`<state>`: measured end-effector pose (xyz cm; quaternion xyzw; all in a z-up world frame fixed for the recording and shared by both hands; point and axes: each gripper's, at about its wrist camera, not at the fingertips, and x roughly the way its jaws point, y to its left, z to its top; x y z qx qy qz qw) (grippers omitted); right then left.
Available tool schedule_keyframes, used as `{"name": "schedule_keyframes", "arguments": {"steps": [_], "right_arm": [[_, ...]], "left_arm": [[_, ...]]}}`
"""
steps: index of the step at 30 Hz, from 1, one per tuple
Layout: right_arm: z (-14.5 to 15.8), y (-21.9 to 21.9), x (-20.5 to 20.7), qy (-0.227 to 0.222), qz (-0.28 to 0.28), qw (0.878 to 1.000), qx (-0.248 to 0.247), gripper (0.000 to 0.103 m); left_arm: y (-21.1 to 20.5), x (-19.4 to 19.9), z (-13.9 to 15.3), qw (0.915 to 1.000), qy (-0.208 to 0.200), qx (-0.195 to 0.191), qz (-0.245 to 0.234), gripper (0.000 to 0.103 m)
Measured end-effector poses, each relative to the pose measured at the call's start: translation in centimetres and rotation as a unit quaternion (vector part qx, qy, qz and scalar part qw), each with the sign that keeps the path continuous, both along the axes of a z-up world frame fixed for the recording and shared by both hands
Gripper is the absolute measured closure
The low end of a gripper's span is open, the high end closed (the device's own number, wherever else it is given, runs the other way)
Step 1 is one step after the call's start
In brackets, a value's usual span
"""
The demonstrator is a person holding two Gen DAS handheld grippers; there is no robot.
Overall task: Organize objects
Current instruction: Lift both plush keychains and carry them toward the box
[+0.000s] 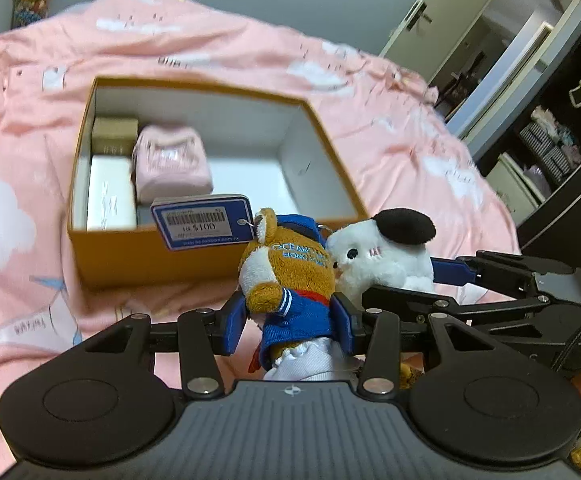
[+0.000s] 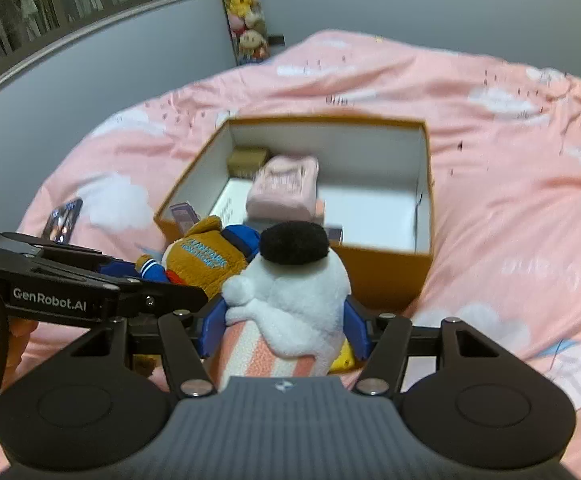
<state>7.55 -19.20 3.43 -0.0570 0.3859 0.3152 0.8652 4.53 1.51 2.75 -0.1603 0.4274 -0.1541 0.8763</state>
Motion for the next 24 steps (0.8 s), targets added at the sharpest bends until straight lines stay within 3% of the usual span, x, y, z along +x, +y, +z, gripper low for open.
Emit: {"name": "schedule_keyframes", "arguments": {"steps": [11,24], "right_arm": [[3.1,0.4,2.8,-0.065,-0.001,0.998,0.000,0.041],[2.2,1.6,9.4,-0.064,-0.007,0.998,-0.006,0.042]], "left_arm": [[-1.1,3.5,2.8,0.9975,-0.065,0.028,0.004,0.053],[-0.1,9.7,1.4,0.9989,-0.047,0.005,0.003,0.053]]}}
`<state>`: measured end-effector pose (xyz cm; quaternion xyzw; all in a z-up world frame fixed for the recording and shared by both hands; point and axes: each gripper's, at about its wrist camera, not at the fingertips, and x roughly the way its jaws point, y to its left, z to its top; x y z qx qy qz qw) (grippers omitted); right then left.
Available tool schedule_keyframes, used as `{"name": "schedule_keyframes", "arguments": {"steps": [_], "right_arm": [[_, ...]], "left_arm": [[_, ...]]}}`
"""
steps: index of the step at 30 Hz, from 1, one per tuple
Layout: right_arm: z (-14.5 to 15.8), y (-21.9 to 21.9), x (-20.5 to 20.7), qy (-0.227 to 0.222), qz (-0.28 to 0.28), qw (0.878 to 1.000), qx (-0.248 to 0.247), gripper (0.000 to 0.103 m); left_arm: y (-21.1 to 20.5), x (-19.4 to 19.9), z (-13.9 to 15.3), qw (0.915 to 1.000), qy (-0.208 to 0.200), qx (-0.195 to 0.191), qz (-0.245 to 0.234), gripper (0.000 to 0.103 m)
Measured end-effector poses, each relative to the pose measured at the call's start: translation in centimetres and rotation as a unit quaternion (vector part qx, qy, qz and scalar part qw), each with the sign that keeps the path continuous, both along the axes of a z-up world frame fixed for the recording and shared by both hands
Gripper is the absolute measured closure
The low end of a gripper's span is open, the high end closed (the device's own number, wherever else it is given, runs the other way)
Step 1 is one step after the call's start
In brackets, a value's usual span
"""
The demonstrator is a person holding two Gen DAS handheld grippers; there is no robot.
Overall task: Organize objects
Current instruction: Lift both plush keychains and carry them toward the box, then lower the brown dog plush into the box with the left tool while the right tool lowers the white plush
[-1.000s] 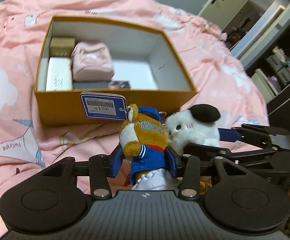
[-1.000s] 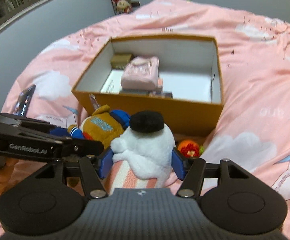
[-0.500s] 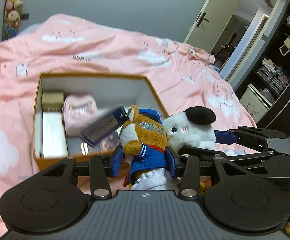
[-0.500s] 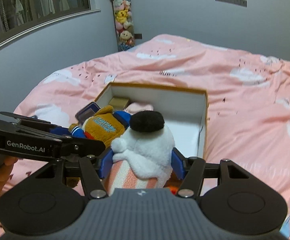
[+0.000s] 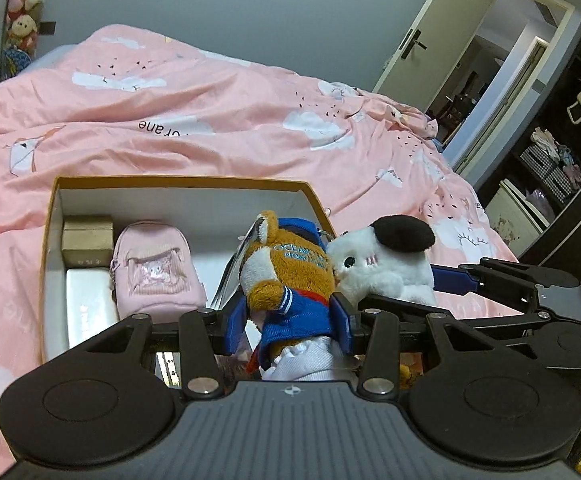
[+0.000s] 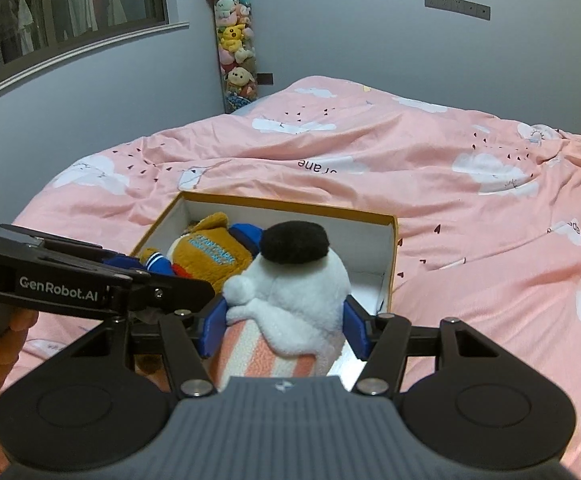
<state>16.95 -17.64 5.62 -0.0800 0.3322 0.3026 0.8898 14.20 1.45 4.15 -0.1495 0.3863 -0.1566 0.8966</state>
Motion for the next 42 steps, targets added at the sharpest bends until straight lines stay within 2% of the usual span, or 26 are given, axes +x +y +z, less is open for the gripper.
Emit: {"name": "schedule_keyframes", "arguments": {"steps": [4,10,15,20,23,29,37,42], "right_arm": [[-0.6,0.5,2.7,0.003,0.004,1.000,-0.004,0.042],[-2.5,1.8,6.7,0.008,0.010,1.000,-0.028,0.042],[-4.8,2.8,9.4,-0.007,0.022,0.997,-0.073,0.042],[-6.3,3.2,11.6,0.005,0.040,0.995,-0.089,0.042],[-7.2,4.0,12.4,0.004,0.056,0.992,-0.112,0.042],[-9.0,5.9,13.4,-0.017,0.097,0.980,-0.173,0.041],[-11.6,7.9,13.6,-0.056,0.148,0.952,-0.262,0.039],[-11.7,8.2,13.5,-0.071,0.164,0.943,-0.281,0.035]], "left_arm": [[0.6,2.2,-0.6,1.0000,0.002,-0.005,0.002,0.053],[0.9,5.7,-1.7,0.9999,0.004,0.011,0.008,0.053],[0.4,8.2,-3.7,0.9996,0.021,0.020,0.008,0.053],[0.1,10.3,-5.8,0.9993,0.035,0.012,0.008,0.053],[-0.3,11.4,-6.7,0.9987,0.043,0.028,0.006,0.053],[-0.5,12.8,-8.3,0.9962,0.072,0.048,0.003,0.052],[-0.5,13.8,-9.9,0.9941,0.096,0.051,-0.004,0.051],[-0.7,13.7,-9.8,0.9937,0.093,0.059,-0.023,0.042]]}}
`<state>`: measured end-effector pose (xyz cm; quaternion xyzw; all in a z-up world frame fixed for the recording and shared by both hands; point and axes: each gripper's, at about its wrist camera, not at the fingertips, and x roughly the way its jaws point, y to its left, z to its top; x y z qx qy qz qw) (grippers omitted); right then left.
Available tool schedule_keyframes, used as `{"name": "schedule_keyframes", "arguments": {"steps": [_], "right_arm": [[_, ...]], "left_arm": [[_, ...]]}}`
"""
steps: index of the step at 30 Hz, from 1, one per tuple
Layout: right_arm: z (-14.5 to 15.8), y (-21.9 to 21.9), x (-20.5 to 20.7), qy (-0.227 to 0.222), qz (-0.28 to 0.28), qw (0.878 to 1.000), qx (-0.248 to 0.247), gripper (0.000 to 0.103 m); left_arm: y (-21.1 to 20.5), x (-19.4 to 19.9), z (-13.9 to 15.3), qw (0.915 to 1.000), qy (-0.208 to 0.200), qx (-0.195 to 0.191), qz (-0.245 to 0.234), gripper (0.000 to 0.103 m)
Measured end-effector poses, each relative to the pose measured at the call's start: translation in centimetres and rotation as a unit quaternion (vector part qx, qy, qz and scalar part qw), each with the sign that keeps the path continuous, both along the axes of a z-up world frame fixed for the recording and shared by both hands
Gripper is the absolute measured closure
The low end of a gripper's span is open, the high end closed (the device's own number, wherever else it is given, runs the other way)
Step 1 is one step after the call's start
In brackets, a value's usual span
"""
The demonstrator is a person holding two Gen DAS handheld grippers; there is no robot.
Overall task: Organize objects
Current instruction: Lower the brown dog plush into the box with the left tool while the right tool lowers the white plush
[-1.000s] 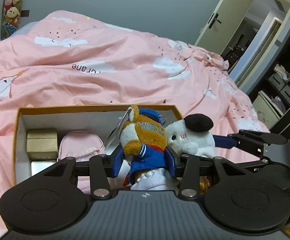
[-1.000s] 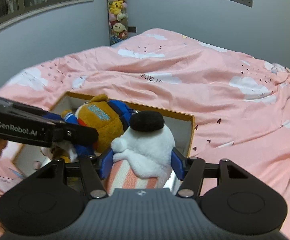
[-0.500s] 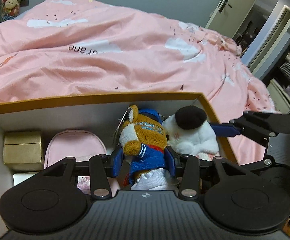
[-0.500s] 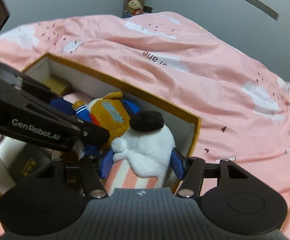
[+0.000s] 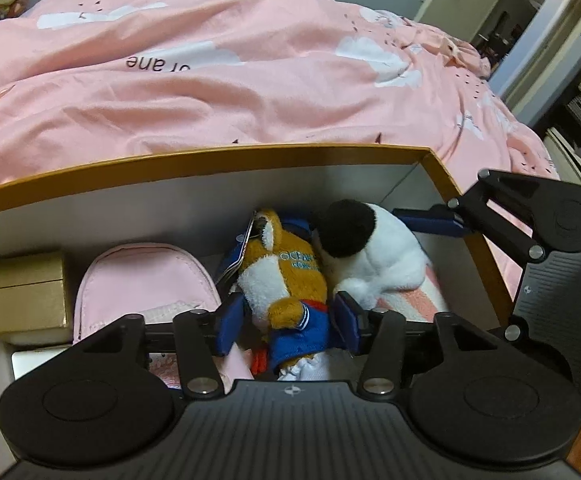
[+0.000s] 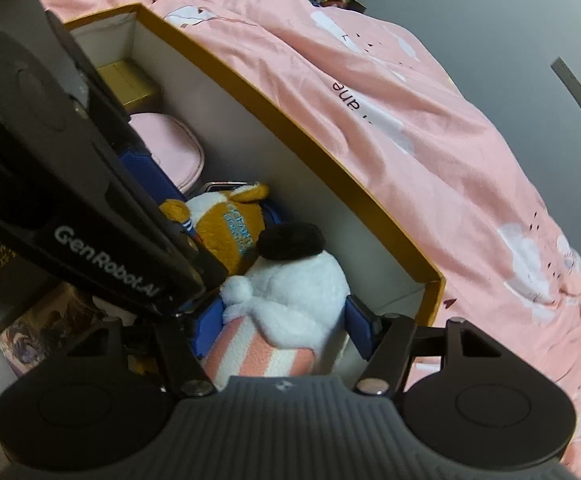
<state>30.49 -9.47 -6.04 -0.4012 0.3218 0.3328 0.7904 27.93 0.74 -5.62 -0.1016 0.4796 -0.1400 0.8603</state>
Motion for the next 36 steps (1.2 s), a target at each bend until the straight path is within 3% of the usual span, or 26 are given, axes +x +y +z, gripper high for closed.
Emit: {"name": "schedule_keyframes", "arguments": {"steps": [4,9,15,17,22,27,36], "right_arm": [[0.7,-0.4,-0.2,-0.001,0.013,1.000,-0.011,0.030],[2.3,-1.8,-1.0,0.007,0.021,1.000,-0.007,0.031],[3.3,-3.5,-2.4,0.027,0.033,0.999,-0.005,0.047],[3.1,-3.7,-2.8,0.036,0.037,0.999,-0.007,0.047],[2.0,-3.1,-4.2,0.036,0.059,0.997,-0.036,0.049],[1.3,-2.5,-3.8,0.034,0.054,0.997,-0.052,0.053],[1.1,-1.3,-1.9,0.026,0.011,0.999,-0.032,0.064]], "left_arm": [[0.2,-0.8,1.4,0.9996,-0.027,-0.006,-0.008,0.027],[0.1,-2.4,3.7,0.9975,-0.038,0.008,-0.058,0.026],[-1.7,-4.4,3.5,0.9899,-0.025,0.047,-0.131,0.035],[-2.3,-4.5,2.9,0.9889,-0.027,0.067,-0.130,0.048],[-2.9,-3.5,1.3,0.9902,-0.016,0.086,-0.109,0.062],[-2.7,-2.8,0.6,0.9932,-0.013,0.072,-0.090,0.062],[-4.1,-2.1,-0.4,0.9917,-0.007,0.090,-0.092,0.062]]}}
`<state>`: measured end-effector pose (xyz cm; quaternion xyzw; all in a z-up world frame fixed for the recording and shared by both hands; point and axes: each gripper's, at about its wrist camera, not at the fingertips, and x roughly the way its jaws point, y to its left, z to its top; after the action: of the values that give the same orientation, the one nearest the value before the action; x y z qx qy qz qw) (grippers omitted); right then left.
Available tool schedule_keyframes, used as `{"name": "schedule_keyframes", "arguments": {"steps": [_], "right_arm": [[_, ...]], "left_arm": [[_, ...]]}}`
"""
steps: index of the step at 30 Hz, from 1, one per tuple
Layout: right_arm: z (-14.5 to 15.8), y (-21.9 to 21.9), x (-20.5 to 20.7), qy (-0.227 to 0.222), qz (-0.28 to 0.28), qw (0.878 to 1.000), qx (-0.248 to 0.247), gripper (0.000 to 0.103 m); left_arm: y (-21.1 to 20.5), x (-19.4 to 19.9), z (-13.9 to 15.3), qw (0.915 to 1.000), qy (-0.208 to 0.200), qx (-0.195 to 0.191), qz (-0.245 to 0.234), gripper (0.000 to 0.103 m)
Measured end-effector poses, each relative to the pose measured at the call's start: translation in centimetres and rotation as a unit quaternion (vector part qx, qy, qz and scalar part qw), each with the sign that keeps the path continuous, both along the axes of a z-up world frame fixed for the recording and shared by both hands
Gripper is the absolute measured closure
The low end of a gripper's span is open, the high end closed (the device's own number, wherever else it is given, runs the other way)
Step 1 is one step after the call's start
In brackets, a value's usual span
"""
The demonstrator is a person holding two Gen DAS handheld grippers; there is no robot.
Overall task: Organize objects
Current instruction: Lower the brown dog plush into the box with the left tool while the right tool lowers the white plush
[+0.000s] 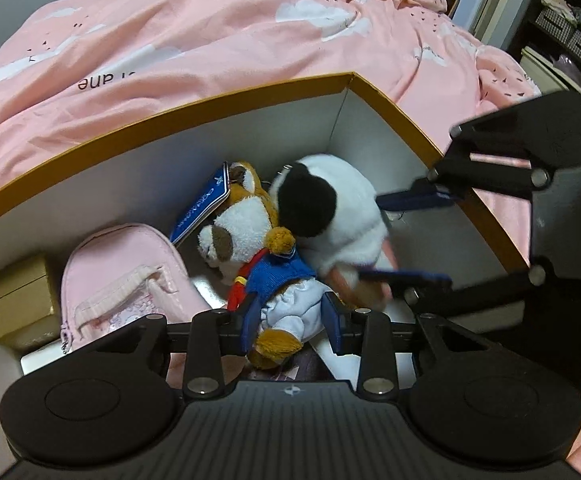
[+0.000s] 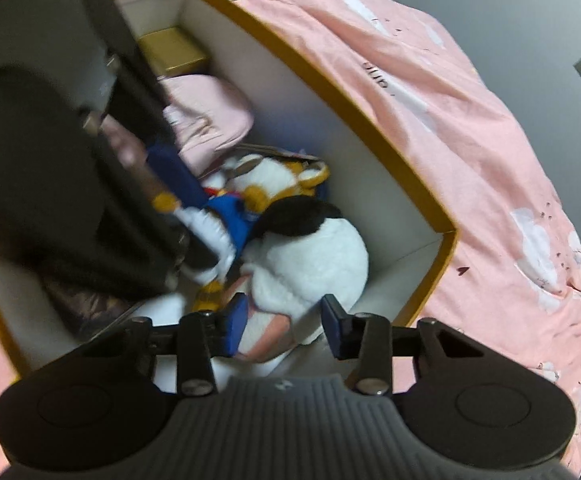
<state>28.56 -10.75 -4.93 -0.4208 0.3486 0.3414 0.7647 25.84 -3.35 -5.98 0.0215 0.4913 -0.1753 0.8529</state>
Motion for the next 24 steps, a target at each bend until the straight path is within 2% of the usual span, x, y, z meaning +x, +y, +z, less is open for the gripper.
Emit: {"name": "schedule_keyframes", "arguments": {"steps": [6,12,14,16,18,24], "right_arm": [[-0.3,0.3,0.8,-0.014,-0.009,1.000,0.009,0.065],[0.5,0.0,0.5,-0.016,-0.018,0.999,0.034,0.065],[1.0,-0.2,0.1,-0.019,-0.024,0.998,0.045,0.065],[1.7,-0.7,-0.2,-0.024,-0.034,0.997,0.063,0.065],[2.3,-3.2,-1.9,-0.029,-0.049,0.995,0.086,0.064],[4.8,-5.6,-4.9,-0.048,-0.099,0.978,0.179,0.064]], "left_arm": [[0.2,1.0,-0.5,0.9997,0.023,-0.010,0.000,0.062],[1.8,0.9,-0.8,0.9976,0.040,-0.053,0.022,0.052],[2.4,0.6,-0.5,0.9972,0.037,-0.058,0.028,0.044],[2.7,0.3,0.1,0.9969,0.030,-0.065,0.031,0.042],[2.9,-0.4,1.0,0.9967,0.015,-0.071,0.036,0.040],[2.9,-4.2,4.6,0.9926,-0.067,-0.099,0.023,0.040]]}}
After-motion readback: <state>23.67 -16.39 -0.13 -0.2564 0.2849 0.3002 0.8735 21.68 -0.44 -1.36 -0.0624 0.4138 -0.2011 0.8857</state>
